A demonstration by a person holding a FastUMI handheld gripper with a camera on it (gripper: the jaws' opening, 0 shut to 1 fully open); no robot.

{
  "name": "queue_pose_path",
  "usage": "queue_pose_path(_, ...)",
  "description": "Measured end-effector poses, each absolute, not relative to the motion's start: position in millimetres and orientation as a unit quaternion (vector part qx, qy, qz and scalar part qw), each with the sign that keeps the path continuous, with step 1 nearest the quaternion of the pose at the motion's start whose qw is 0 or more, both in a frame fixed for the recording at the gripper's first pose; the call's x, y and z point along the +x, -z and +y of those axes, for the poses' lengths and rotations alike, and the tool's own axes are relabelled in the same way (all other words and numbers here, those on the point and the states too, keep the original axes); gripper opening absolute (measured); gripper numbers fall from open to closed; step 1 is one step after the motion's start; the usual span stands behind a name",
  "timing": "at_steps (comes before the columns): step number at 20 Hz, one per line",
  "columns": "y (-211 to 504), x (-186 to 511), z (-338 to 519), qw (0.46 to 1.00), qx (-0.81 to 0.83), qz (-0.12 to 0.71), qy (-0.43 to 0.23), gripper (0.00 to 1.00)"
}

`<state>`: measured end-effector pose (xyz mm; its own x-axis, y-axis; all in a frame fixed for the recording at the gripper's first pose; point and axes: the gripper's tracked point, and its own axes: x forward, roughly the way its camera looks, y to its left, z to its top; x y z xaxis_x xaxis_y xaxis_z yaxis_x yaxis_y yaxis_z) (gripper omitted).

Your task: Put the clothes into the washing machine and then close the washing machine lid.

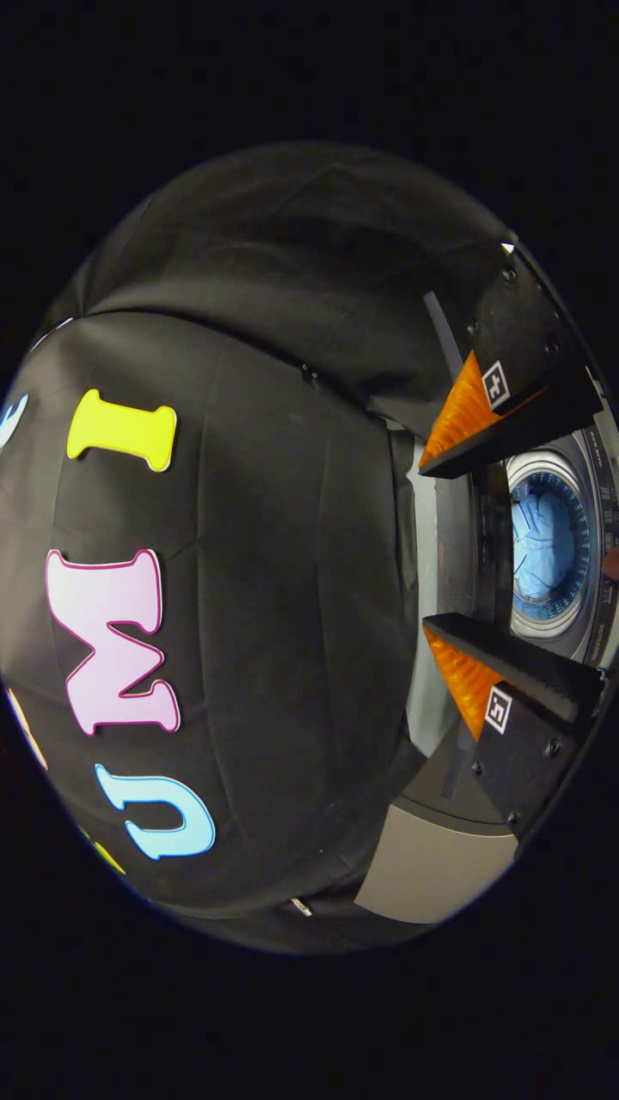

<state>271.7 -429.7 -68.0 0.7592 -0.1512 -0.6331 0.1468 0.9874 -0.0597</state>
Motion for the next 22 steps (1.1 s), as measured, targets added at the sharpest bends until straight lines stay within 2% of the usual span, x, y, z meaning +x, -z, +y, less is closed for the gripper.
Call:
queue_pose_path(12, 80, 221, -423, 0.956, 0.015, 0.286, 0.057, 0.99)
queue_pose_path(22, 216, 150, -426, 0.921, 0.036, 0.381, 0.065, 0.99)
